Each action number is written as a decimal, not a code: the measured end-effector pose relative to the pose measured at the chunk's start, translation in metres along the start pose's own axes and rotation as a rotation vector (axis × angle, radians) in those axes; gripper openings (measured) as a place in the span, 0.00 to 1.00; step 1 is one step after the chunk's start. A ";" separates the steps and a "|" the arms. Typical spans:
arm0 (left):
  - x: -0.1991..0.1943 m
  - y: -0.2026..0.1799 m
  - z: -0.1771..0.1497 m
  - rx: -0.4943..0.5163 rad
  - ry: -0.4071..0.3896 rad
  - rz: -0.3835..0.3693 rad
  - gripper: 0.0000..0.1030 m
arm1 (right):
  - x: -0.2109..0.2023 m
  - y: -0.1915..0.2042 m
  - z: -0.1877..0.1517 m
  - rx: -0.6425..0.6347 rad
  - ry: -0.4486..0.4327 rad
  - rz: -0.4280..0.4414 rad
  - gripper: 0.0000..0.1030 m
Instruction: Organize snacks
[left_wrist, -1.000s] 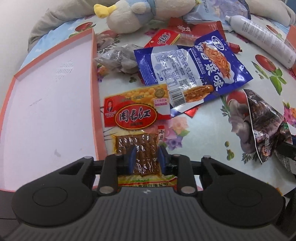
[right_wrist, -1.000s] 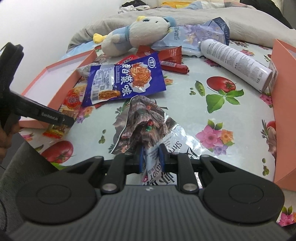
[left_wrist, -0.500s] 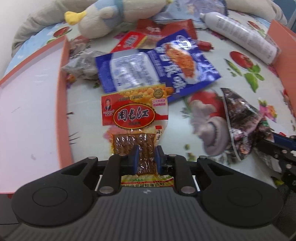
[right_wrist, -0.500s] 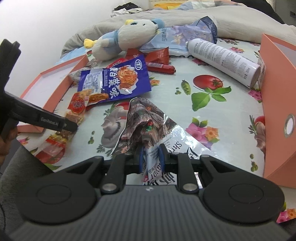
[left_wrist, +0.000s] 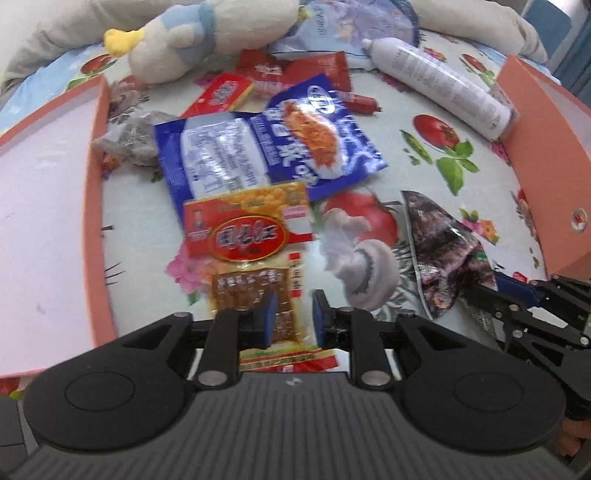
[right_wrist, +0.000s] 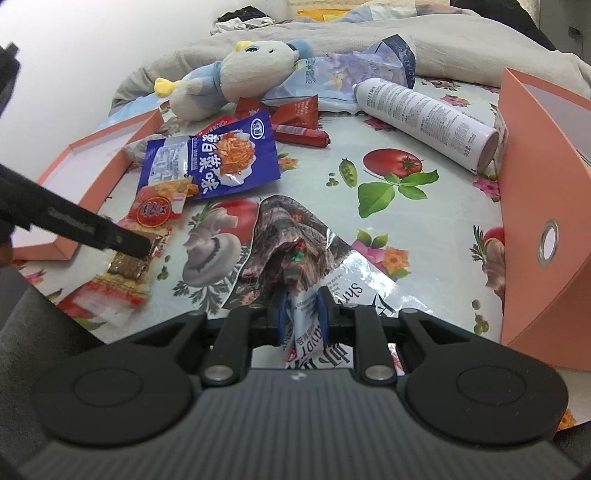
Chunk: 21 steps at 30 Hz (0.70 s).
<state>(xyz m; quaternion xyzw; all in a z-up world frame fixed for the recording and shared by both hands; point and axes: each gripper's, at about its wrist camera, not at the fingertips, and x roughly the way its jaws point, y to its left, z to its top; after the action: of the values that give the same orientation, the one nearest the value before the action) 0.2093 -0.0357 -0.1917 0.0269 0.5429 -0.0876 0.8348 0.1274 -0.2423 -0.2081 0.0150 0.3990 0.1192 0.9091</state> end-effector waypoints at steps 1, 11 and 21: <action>0.001 0.003 -0.001 -0.005 0.002 0.024 0.53 | 0.000 0.000 0.000 0.001 -0.001 0.000 0.20; 0.026 0.011 -0.005 -0.011 0.059 0.090 0.85 | 0.000 0.001 0.001 -0.001 -0.003 -0.002 0.20; 0.036 0.015 -0.008 -0.063 0.055 0.072 0.86 | 0.001 0.001 -0.002 -0.010 -0.004 -0.001 0.20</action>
<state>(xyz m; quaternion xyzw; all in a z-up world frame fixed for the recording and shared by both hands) 0.2191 -0.0245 -0.2288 0.0226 0.5667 -0.0396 0.8227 0.1260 -0.2412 -0.2102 0.0102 0.3966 0.1206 0.9100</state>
